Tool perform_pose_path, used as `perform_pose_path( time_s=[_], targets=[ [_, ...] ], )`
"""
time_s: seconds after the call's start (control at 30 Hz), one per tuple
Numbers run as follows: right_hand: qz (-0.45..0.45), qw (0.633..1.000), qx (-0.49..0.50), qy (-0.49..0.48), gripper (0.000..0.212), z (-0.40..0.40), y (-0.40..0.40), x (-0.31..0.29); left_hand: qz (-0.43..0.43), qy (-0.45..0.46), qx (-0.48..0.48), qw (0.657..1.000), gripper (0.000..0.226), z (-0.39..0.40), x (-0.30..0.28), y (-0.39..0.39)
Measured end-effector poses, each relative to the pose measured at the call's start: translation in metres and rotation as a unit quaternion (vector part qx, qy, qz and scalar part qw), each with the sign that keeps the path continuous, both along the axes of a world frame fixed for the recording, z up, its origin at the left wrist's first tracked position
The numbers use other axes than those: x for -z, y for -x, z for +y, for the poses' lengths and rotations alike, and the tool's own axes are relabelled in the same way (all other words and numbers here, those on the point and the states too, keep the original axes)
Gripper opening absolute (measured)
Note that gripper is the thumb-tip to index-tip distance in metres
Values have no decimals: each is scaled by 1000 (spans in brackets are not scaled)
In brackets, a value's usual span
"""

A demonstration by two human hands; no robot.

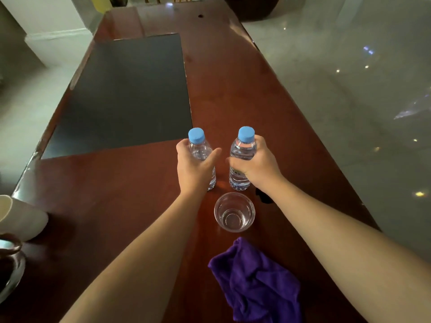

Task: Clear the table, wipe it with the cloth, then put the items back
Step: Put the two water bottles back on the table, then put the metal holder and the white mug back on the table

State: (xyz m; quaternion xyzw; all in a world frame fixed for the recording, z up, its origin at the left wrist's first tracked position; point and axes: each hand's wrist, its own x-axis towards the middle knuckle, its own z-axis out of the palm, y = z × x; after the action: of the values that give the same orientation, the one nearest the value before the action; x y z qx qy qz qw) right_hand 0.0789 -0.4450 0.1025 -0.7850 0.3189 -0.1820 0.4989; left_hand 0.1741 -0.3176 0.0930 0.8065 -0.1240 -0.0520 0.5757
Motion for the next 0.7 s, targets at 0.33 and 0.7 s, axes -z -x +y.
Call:
perform_pose_path(
  time_s=[0.33,0.7],
  targets=[
    [125,989,-53,56,120,-5,17,-28,-96,-254,70,960,98,45,-35,4],
    [157,897,-32,413,68,37,50,-82,-293,-514,29,805,76,144,-96,8]
  ],
)
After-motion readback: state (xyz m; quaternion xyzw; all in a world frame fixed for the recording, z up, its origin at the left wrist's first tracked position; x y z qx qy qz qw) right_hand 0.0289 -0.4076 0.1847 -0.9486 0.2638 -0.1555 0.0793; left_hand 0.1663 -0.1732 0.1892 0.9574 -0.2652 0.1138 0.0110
